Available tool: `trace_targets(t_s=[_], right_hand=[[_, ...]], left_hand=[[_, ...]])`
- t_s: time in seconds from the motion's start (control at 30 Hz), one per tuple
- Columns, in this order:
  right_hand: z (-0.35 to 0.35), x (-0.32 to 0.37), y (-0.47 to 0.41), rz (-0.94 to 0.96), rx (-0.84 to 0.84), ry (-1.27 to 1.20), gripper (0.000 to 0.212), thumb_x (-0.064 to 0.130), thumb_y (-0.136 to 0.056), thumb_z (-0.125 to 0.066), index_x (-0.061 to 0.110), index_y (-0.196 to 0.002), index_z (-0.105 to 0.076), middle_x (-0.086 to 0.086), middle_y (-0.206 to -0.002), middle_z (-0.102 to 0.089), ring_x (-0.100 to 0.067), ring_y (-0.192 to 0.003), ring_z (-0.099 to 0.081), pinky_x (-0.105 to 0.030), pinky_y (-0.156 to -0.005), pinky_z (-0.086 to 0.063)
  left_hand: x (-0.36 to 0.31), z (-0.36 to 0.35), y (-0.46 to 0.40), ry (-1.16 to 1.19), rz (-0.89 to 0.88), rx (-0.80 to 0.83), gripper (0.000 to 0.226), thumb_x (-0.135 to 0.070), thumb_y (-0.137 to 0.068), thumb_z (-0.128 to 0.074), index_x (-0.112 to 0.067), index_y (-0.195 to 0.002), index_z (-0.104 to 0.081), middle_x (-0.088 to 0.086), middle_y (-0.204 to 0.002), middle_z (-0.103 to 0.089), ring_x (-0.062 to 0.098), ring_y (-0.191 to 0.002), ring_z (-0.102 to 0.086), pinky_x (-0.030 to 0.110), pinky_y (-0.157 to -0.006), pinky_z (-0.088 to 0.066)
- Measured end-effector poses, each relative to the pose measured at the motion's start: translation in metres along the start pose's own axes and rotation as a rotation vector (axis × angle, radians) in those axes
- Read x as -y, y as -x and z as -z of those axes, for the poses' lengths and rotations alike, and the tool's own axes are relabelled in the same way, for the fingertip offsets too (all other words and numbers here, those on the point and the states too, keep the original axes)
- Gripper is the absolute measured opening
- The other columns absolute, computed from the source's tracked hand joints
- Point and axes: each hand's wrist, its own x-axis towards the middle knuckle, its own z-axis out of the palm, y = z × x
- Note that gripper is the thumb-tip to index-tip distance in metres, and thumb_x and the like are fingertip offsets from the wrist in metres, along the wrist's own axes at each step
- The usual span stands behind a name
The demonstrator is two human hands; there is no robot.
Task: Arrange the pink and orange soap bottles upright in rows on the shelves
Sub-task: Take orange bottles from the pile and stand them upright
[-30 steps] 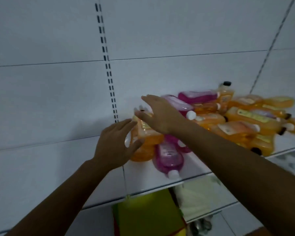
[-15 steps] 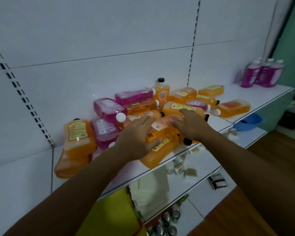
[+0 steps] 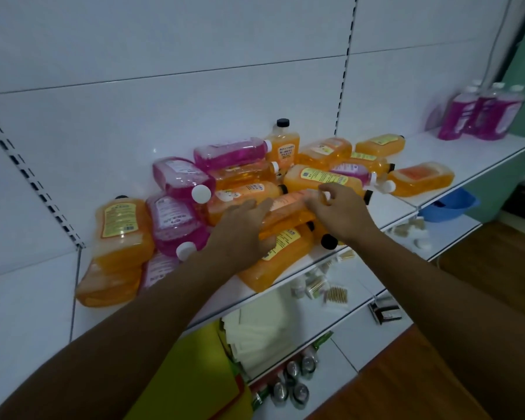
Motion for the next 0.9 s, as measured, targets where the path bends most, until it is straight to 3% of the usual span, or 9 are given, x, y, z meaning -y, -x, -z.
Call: trace_targets(t_s=[0.07,0.13,0.27,0.37,0.43,0.57,0.73,0.9], right_hand=[[0.005,0.004,0.001,0.027,-0.107,-0.068,0.044,0.037,-0.095,-0.053,0.016,-0.134,-0.054,-0.006,-0.134,-0.057,-0.019,-0.116,-0.054,-0.031,-0.089,-0.048],[0.013,0.016,0.001,0.075,-0.201,-0.123,0.037,0.03,-0.096,-0.051,0.019,-0.131,-0.057,-0.001,-0.128,-0.06,-0.011,-0.106,-0.055,-0.018,-0.075,-0.044],[0.018,0.051,0.0,0.189,-0.248,-0.224,0.033,0.025,-0.095,-0.055,0.021,-0.128,-0.059,0.007,-0.122,-0.061,-0.006,-0.108,-0.055,-0.012,-0.08,-0.044],[0.004,0.083,0.002,0.253,-0.108,-0.387,0.043,0.009,-0.091,-0.06,0.019,-0.132,-0.054,0.007,-0.124,-0.058,-0.008,-0.115,-0.054,-0.009,-0.081,-0.046],[-0.015,0.107,0.003,0.277,-0.011,-0.475,0.055,0.001,-0.085,-0.064,0.015,-0.136,-0.05,0.001,-0.131,-0.056,-0.01,-0.119,-0.053,-0.013,-0.086,-0.049],[-0.07,0.162,0.012,0.294,0.265,-0.601,0.071,0.018,-0.081,-0.076,0.026,-0.143,-0.041,-0.002,-0.139,-0.052,-0.014,-0.12,-0.055,-0.034,-0.092,-0.053],[-0.155,0.249,0.05,0.298,0.561,-0.78,0.081,0.018,-0.074,-0.083,0.031,-0.141,-0.04,-0.006,-0.124,-0.06,-0.02,-0.107,-0.066,-0.043,-0.082,-0.059],[-0.241,0.321,0.103,0.412,0.733,-0.784,0.082,0.012,-0.07,-0.083,0.025,-0.14,-0.042,-0.009,-0.121,-0.062,-0.022,-0.099,-0.068,-0.04,-0.077,-0.06]], left_hand=[[-0.006,0.01,0.004,0.15,-0.025,-0.104,0.066,-0.035,-0.084,-0.068,-0.014,-0.141,-0.044,0.01,-0.13,-0.058,0.026,-0.115,-0.056,0.037,-0.093,-0.047],[-0.01,0.025,0.01,0.297,-0.031,-0.194,0.055,-0.032,-0.085,-0.069,-0.013,-0.135,-0.052,0.005,-0.12,-0.065,0.017,-0.101,-0.061,0.024,-0.08,-0.047],[-0.001,0.059,0.026,0.45,0.057,-0.285,0.038,-0.036,-0.086,-0.063,-0.021,-0.121,-0.063,-0.014,-0.099,-0.064,0.006,-0.082,-0.063,0.019,-0.071,-0.05],[0.025,0.084,0.047,0.619,0.189,-0.317,0.017,-0.032,-0.089,-0.063,-0.024,-0.101,-0.072,-0.009,-0.081,-0.071,0.008,-0.071,-0.066,0.03,-0.066,-0.056],[0.048,0.1,0.068,0.777,0.278,-0.337,0.015,-0.031,-0.09,-0.063,-0.025,-0.101,-0.073,-0.004,-0.084,-0.073,0.013,-0.076,-0.07,0.037,-0.069,-0.059],[0.092,0.129,0.116,1.112,0.516,-0.372,0.023,-0.027,-0.093,-0.058,-0.02,-0.113,-0.066,0.009,-0.101,-0.072,0.027,-0.085,-0.072,0.043,-0.069,-0.06],[0.164,0.156,0.201,1.236,0.656,-0.392,0.029,-0.027,-0.097,-0.051,-0.015,-0.122,-0.06,0.015,-0.113,-0.066,0.032,-0.097,-0.069,0.049,-0.083,-0.057],[0.219,0.172,0.303,1.1,0.768,-0.492,0.06,-0.031,-0.073,-0.081,-0.025,-0.127,-0.055,0.004,-0.117,-0.067,0.027,-0.104,-0.067,0.046,-0.081,-0.058]])
